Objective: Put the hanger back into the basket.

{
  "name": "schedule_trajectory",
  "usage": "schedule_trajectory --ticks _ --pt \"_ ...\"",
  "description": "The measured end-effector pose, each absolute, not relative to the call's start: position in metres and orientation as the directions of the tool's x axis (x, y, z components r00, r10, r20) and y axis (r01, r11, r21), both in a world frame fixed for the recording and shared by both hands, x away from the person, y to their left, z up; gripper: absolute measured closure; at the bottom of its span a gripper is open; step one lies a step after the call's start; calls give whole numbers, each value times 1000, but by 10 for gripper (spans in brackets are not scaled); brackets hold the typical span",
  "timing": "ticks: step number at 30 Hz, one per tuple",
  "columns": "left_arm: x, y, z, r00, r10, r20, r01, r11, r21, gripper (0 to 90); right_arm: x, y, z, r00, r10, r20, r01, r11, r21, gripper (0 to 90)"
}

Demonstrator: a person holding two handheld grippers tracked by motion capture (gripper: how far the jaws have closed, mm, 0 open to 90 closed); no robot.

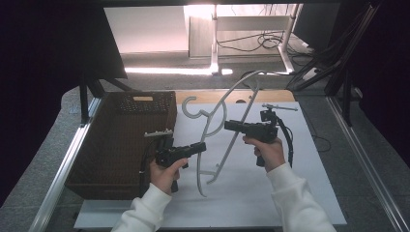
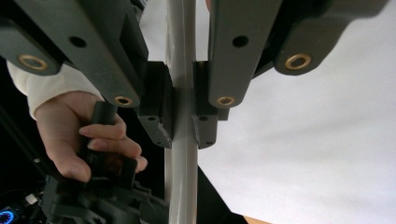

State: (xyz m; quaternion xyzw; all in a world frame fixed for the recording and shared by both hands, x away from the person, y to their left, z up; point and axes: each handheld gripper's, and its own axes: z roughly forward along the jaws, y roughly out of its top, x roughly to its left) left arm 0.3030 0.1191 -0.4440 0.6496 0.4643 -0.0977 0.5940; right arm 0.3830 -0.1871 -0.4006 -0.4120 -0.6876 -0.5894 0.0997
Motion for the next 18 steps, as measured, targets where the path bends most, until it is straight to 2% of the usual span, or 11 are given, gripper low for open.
schedule_trajectory --ticks 5,11,18 --pt "301 123 -439 560 504 -658 703 132 699 800 367 -193 -393 -695 497 519 612 32 790 458" --pt "296 130 -432 570 514 -641 691 121 712 800 341 -214 -386 -748 506 429 542 93 835 406" --pt "292 140 -423 580 527 -621 678 109 727 800 320 -253 -411 -721 559 410 563 128 817 387"
